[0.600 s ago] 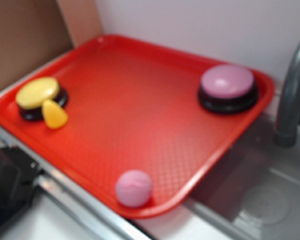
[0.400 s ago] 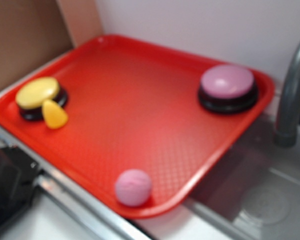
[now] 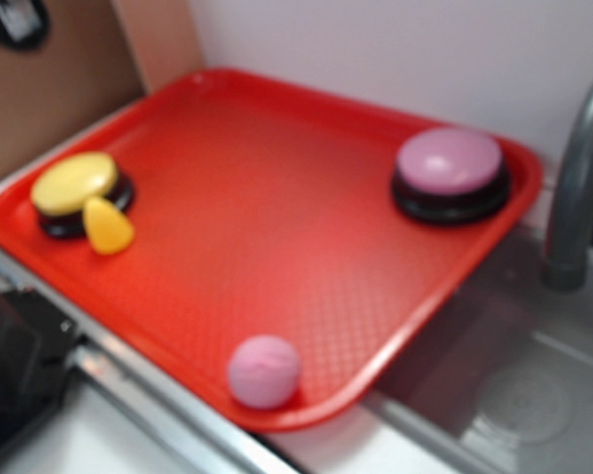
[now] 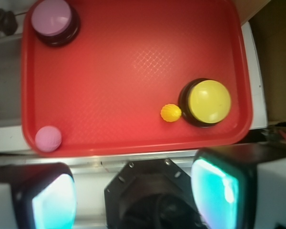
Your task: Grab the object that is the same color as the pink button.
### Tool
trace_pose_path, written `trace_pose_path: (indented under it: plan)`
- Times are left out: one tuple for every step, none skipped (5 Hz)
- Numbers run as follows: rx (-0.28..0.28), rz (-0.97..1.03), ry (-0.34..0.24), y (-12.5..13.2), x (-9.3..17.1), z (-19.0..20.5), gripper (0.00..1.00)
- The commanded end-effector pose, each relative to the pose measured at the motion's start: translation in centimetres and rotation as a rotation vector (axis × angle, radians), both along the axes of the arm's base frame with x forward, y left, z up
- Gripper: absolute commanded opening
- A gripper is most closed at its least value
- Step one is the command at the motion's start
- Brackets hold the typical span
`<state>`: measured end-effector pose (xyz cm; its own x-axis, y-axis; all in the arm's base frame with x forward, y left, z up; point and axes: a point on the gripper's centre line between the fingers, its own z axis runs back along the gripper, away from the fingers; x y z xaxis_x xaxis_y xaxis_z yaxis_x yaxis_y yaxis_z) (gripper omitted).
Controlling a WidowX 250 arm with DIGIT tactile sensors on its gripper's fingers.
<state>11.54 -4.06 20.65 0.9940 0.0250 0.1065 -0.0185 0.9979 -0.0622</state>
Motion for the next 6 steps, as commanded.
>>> trace_pose_path:
  plan:
    - [-0.099,0.018,-0.024,-5.0,0.4,-5.9,1.0]
    - [-0.078,0.074,-0.032,-8.1,0.7,-9.6,1.0]
    - [-0.059,0.095,-0.025,-10.0,0.8,-12.2,1.0]
    - [-0.216,0.074,-0.015,-11.6,1.1,-15.5,1.0]
    - [-0.233,0.055,-0.032,-12.7,1.5,-17.2,1.0]
    - [-0.227,0.072,-0.044,-12.8,1.8,-17.5,1.0]
